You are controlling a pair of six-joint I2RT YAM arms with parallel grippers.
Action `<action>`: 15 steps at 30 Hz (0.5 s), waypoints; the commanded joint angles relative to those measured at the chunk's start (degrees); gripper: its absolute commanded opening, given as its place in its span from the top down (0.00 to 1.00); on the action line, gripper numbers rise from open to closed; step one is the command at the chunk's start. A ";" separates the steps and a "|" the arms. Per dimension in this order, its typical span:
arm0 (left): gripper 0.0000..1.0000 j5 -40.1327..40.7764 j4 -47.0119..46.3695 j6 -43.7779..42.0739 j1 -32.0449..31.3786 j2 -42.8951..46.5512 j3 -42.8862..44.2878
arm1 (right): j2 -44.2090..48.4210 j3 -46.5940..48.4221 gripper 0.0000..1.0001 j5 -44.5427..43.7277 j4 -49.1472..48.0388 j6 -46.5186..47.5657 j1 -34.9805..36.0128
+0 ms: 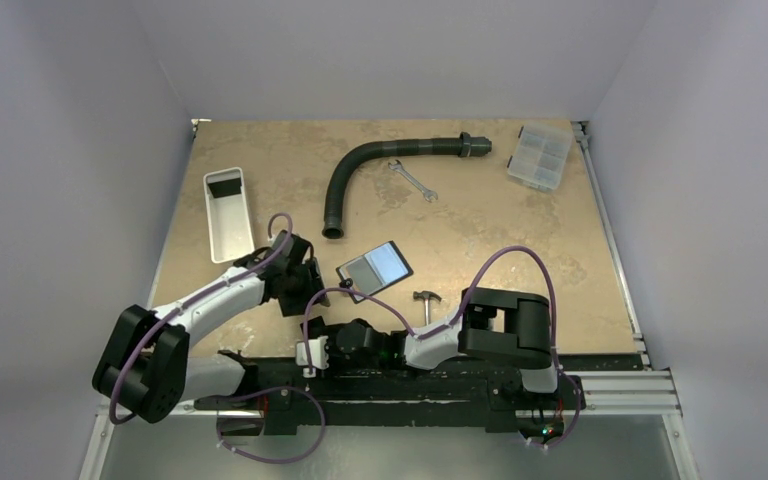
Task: Put the credit cards into the card holder
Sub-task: Pick up the credit card at the corner of the board.
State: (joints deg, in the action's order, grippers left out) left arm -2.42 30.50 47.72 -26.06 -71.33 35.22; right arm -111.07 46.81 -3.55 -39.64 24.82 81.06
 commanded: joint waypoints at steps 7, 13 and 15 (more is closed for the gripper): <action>0.43 -0.20 -0.92 0.05 -1.00 -0.79 -2.92 | 3.66 0.73 0.41 -2.07 -3.09 -0.52 -0.20; 0.43 -0.37 -1.11 0.00 -1.52 -1.33 -3.13 | 4.78 0.49 0.44 -2.85 -3.01 -0.22 -0.33; 0.44 -0.44 -1.07 0.10 -1.77 -1.28 -3.20 | 4.89 0.48 0.44 -3.20 -2.88 -0.21 -0.37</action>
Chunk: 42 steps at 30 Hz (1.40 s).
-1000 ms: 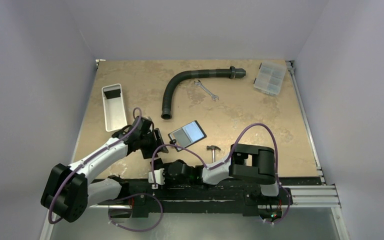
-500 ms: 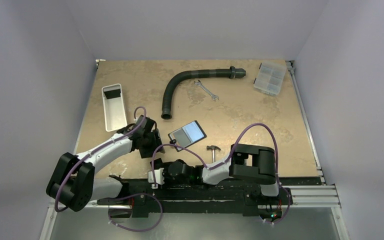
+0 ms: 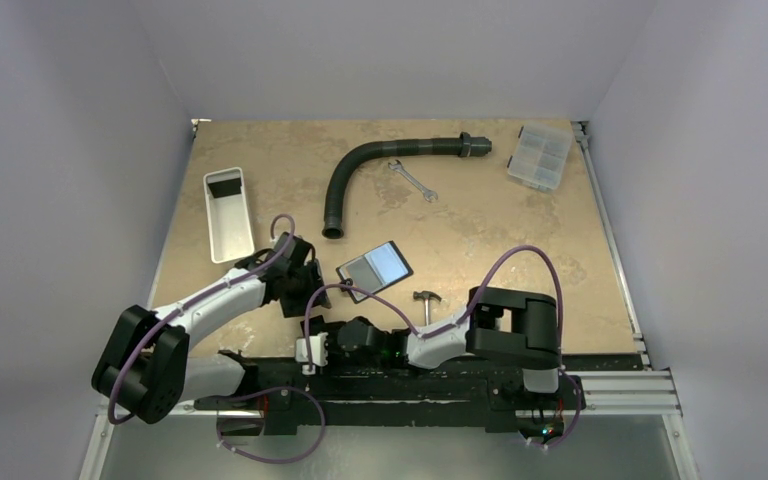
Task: Put the credit cards into the card holder
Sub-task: Pick up the credit card at the corner of the board.
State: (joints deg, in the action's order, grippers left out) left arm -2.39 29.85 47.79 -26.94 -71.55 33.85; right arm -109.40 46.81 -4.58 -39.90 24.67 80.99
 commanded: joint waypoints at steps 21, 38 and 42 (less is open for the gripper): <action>0.44 -2.23 2.08 3.11 -1.23 3.33 -4.10 | -0.66 1.15 0.26 3.80 -1.95 0.41 -0.31; 0.44 -2.13 2.36 3.45 -1.98 3.61 -4.13 | -1.30 0.34 0.33 -1.74 -4.83 1.70 -0.13; 0.44 -2.39 2.10 3.39 -1.98 3.54 -4.22 | 0.47 -0.59 0.41 -2.10 -5.63 1.29 -0.13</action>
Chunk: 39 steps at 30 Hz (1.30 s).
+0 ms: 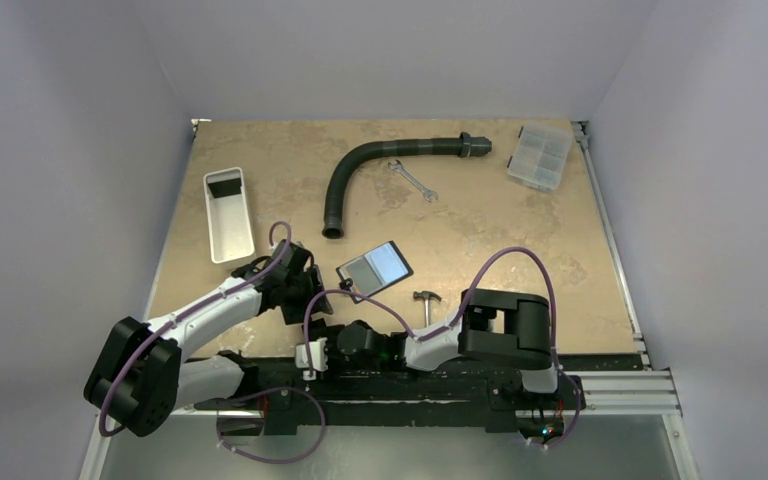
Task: Put the credit cards into the card holder
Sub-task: Pick up the credit card at the corner of the board.
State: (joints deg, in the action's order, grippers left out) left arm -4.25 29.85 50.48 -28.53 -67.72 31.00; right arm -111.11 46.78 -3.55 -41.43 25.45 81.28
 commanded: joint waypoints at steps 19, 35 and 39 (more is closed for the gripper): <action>0.44 -1.10 2.12 0.91 -0.73 -0.49 -0.86 | 5.22 -1.17 0.62 -8.67 -5.31 0.47 -0.42; 0.42 5.50 8.21 -6.16 0.66 -1.60 11.39 | 6.18 -0.73 1.00 -6.77 -2.16 -0.07 -0.47; 0.40 5.28 10.69 -14.20 9.82 -3.33 22.68 | 12.43 -4.21 1.00 -6.47 -1.27 -7.35 -2.87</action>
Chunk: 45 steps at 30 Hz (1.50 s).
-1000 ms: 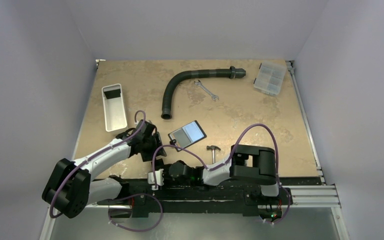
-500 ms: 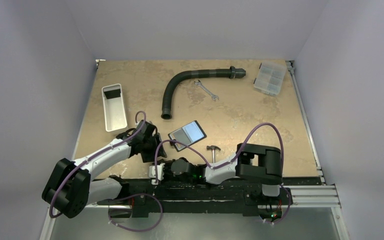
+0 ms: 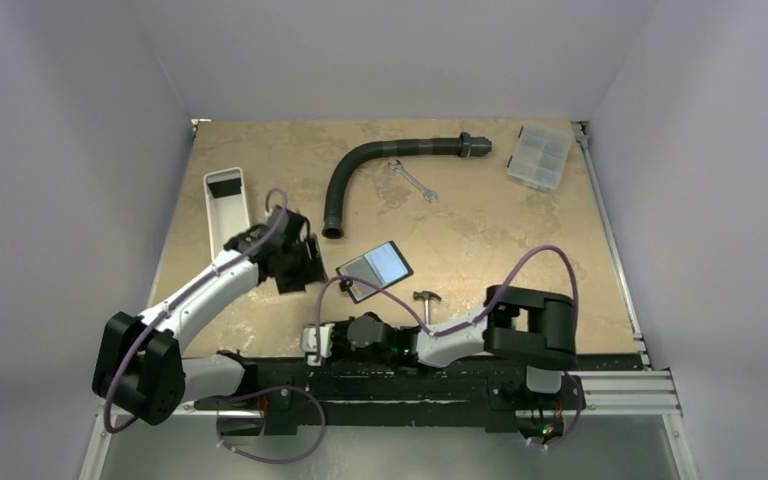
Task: Put the credit cards into the card holder
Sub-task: Pick up the credit card at the corner of the board, then insert the credit card into the card holder.
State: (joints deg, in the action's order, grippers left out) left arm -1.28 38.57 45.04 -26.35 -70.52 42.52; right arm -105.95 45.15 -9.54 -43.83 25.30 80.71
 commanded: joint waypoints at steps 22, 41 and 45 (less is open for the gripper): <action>0.41 -46.72 -20.54 -27.89 -0.62 -7.58 7.02 | 13.23 11.83 1.00 74.56 40.76 -42.40 -42.71; 0.38 -54.27 -19.44 -27.41 -0.98 0.10 2.38 | 15.51 10.25 1.00 81.96 39.59 -43.13 -45.69; 0.49 -55.58 -21.76 -26.21 -0.99 -0.77 1.90 | 15.58 10.43 1.00 82.13 39.42 -43.37 -45.62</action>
State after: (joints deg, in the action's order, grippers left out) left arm -54.02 19.38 18.44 -27.70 -71.68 45.21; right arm -92.88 55.02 70.00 -2.50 -17.17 35.05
